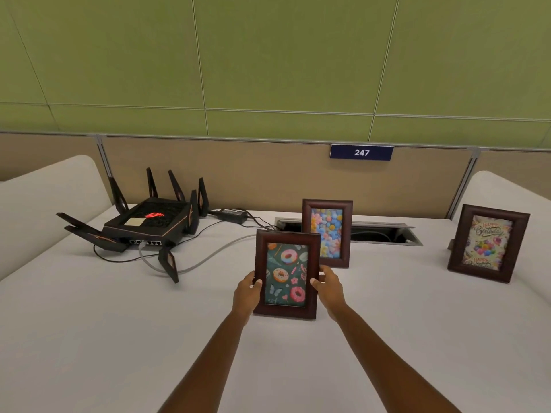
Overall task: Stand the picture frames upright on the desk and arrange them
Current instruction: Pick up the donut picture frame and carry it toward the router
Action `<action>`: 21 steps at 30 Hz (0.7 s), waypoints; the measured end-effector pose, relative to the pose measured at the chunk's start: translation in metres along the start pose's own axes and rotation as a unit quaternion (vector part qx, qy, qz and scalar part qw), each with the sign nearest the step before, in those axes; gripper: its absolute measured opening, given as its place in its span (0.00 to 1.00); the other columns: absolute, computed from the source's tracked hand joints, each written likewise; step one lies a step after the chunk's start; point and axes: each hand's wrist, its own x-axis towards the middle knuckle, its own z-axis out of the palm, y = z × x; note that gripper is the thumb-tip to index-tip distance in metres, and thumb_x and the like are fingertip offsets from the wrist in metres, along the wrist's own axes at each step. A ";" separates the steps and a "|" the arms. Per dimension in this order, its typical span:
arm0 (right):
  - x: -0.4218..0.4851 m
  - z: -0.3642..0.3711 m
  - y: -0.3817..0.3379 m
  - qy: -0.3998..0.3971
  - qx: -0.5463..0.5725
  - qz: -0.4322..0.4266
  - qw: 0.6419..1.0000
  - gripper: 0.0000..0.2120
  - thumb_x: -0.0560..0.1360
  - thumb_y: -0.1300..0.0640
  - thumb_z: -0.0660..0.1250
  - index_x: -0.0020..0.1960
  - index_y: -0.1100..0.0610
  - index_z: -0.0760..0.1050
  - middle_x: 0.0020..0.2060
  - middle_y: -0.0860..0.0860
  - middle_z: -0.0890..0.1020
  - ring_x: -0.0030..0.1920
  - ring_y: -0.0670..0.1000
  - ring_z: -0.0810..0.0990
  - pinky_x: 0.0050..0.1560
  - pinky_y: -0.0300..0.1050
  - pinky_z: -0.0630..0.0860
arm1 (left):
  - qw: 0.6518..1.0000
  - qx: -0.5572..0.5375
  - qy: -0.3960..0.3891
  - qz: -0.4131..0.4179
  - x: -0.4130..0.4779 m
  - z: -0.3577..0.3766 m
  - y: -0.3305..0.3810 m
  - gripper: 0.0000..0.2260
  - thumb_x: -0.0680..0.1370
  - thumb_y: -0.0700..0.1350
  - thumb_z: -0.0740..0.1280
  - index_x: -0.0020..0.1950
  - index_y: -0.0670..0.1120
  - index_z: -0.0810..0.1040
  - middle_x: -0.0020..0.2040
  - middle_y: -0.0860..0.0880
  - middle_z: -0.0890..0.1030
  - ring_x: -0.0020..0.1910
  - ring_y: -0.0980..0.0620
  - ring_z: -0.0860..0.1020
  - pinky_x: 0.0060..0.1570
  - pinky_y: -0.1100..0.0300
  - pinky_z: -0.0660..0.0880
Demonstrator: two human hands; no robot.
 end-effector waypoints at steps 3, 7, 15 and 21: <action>-0.004 -0.002 -0.003 0.002 0.009 -0.011 1.000 0.15 0.78 0.64 0.57 0.64 0.64 0.65 0.62 0.63 0.74 0.61 0.60 0.74 0.58 0.54 0.75 | 0.999 0.020 0.025 0.019 -0.002 -0.002 -0.004 0.15 0.81 0.40 0.53 0.64 0.36 0.71 0.62 0.37 0.76 0.61 0.38 0.74 0.63 0.44 0.72; -0.008 -0.002 -0.009 -0.009 0.001 -0.023 1.000 0.15 0.78 0.64 0.57 0.64 0.65 0.66 0.62 0.62 0.73 0.62 0.60 0.74 0.60 0.55 0.74 | 0.998 -0.023 0.041 0.028 -0.005 -0.010 -0.009 0.14 0.81 0.41 0.54 0.55 0.34 0.75 0.50 0.39 0.78 0.50 0.41 0.76 0.52 0.51 0.73; -0.010 0.036 -0.033 -0.048 0.029 -0.048 0.997 0.13 0.77 0.64 0.58 0.61 0.64 0.69 0.57 0.62 0.77 0.52 0.52 0.76 0.46 0.41 0.76 | 0.982 -0.185 0.019 -0.030 0.000 -0.061 -0.017 0.22 0.81 0.51 0.48 0.60 0.38 0.72 0.52 0.43 0.76 0.51 0.43 0.75 0.52 0.52 0.73; -0.009 0.086 -0.060 -0.072 0.051 -0.059 0.994 0.12 0.77 0.65 0.58 0.60 0.65 0.69 0.56 0.64 0.78 0.56 0.61 0.77 0.55 0.55 0.75 | 0.976 -0.200 -0.022 -0.080 0.028 -0.115 -0.036 0.32 0.78 0.60 0.40 0.65 0.40 0.71 0.61 0.41 0.77 0.54 0.44 0.75 0.59 0.49 0.70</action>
